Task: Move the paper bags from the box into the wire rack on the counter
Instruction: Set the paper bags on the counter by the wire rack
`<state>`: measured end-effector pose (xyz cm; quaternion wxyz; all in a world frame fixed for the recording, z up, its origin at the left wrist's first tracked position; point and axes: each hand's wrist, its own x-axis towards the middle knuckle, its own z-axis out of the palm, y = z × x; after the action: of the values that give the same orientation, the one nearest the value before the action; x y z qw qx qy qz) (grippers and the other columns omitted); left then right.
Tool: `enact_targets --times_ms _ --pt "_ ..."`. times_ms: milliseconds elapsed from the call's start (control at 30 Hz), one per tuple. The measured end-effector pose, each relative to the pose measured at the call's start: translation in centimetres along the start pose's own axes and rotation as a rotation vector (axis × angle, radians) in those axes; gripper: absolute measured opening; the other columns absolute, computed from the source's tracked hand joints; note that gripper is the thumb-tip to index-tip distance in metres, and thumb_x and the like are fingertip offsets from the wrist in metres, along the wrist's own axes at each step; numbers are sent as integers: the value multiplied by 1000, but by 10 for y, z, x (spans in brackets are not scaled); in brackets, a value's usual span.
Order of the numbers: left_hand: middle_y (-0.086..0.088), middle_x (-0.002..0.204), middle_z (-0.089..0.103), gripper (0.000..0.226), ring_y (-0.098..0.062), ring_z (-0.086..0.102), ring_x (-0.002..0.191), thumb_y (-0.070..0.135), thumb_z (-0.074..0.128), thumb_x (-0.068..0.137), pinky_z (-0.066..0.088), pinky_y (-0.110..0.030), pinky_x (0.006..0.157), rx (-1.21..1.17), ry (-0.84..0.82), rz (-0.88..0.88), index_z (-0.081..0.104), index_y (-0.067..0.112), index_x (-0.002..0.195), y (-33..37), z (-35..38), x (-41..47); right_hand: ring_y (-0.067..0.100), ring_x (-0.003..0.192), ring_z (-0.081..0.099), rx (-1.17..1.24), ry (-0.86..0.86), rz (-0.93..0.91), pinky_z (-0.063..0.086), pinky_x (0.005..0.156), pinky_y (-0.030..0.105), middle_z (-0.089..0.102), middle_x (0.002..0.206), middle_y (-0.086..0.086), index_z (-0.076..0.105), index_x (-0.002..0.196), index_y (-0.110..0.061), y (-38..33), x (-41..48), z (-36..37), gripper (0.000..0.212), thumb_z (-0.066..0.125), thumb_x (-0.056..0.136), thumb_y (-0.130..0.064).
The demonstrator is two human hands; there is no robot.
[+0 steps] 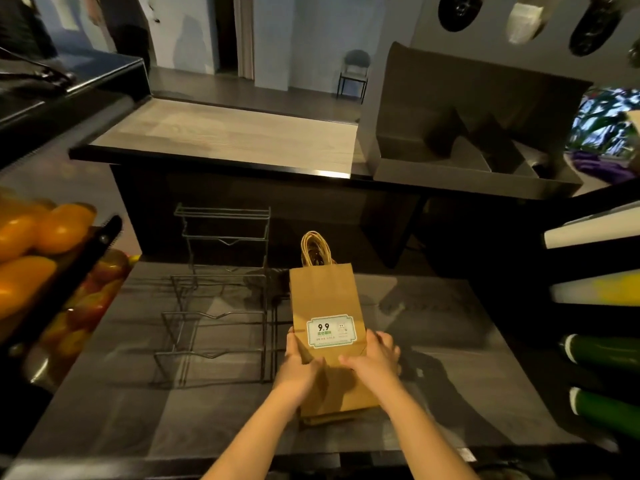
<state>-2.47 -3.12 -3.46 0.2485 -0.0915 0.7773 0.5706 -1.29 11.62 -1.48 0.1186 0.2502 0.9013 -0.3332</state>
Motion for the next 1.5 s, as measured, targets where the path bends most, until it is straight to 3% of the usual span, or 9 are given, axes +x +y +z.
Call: enact_targets --times_ms 200,367,500,667,867,1000,1233,1400,1500 --pt "5 143 44 86 -24 43 129 23 59 92 36 -38 103 -92 -58 -1 -3 38 150 -2 -2 1 19 131 46 475 -200 101 35 112 43 51 142 -3 25 152 -26 16 8 1 85 74 83 -22" --pt "14 128 50 91 -12 48 110 18 64 90 39 -32 96 -225 -130 30 -1 46 148 0 -6 2 18 133 44 724 -313 136 36 112 47 45 148 -5 25 152 -26 38 18 6 120 85 55 -63" --pt "14 125 53 95 -11 53 111 19 67 88 43 -32 94 -283 -221 21 -3 47 147 1 -10 9 16 117 56 865 -354 155 46 102 41 58 135 -1 34 148 -25 32 8 -5 98 81 66 -52" --pt "4 130 57 97 -18 56 115 26 73 82 44 -42 102 -385 -202 -75 5 39 150 -6 -5 12 19 124 52 886 -316 136 42 107 45 56 137 -6 32 149 -30 38 10 10 114 80 53 -69" --pt "-4 116 65 70 -26 62 103 13 71 83 52 -41 87 -476 -152 -92 33 28 140 4 -6 23 18 140 33 907 -272 108 29 113 36 32 155 -4 16 154 -22 25 20 8 87 62 87 -53" --pt "-7 108 64 57 -25 62 94 8 67 86 51 -35 72 -505 -128 -136 38 19 133 18 -12 31 18 143 27 911 -263 116 25 118 42 25 158 -4 8 155 -23 15 32 10 91 61 87 -53" --pt "-4 105 62 52 -21 61 91 10 65 88 48 -32 65 -468 -147 -150 39 18 132 23 -13 32 20 133 43 963 -249 134 34 113 44 46 145 -1 21 152 -21 17 34 7 81 64 88 -46" --pt "6 111 60 70 -16 59 97 13 65 88 48 -33 76 -400 -102 -53 27 27 145 21 -14 31 18 126 51 967 -218 116 40 109 47 55 138 -7 42 143 -34 22 31 4 117 76 41 -80" --pt "5 128 53 81 -19 55 109 16 64 90 45 -37 94 -297 -61 47 12 32 150 30 -13 27 16 128 49 976 -198 107 38 110 46 50 143 -7 37 147 -30 24 27 -2 104 71 60 -76"
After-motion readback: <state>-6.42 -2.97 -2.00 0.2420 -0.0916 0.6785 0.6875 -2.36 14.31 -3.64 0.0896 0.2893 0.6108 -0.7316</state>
